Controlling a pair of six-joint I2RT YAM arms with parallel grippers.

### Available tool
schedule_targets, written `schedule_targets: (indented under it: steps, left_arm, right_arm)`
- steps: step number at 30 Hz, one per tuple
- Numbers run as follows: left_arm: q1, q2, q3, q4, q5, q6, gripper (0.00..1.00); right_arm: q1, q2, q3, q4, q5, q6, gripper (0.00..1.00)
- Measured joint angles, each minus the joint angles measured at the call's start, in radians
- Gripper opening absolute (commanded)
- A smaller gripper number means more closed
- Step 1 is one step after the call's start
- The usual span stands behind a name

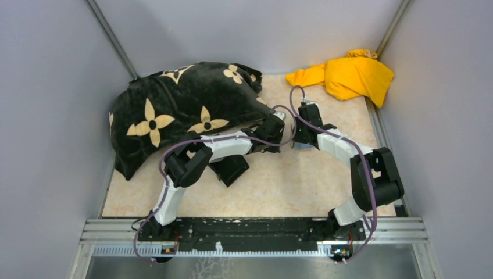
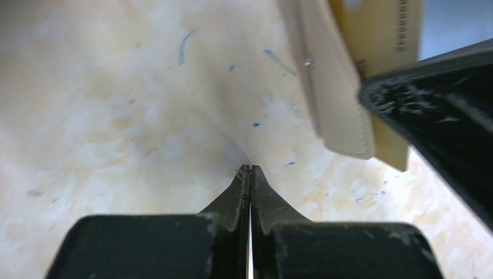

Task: Put the credit cards into the card holder
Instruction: Open the card holder at the center of the board.

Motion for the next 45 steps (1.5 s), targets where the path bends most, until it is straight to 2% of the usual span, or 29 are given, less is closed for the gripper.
schedule_targets:
  steps: [5,11,20,24,33,45]
  left_arm:
    - [0.013,-0.046,-0.047,-0.042,-0.053,-0.043,0.0]
    - [0.044,-0.092,-0.098,-0.012,-0.05,-0.095,0.0]
    - [0.133,-0.196,-0.168,0.247,0.139,-0.199,0.0]
    - [0.158,-0.19,-0.159,0.309,0.218,-0.224,0.0]
    - [0.15,-0.113,-0.114,0.331,0.338,-0.254,0.0]
    - [0.134,-0.019,-0.035,0.285,0.365,-0.257,0.0]
  right_arm:
    - [0.0,0.002,0.0,0.001,-0.003,-0.002,0.0]
    - [0.0,0.005,0.0,0.005,-0.006,-0.002,0.0]
    - [0.002,0.027,0.0,-0.006,-0.034,0.002,0.0]
    - [0.002,0.028,0.0,-0.006,-0.036,0.004,0.0]
    - [0.002,0.028,0.0,-0.005,-0.035,0.011,0.0]
    - [0.002,0.028,-0.003,-0.001,-0.036,0.023,0.0]
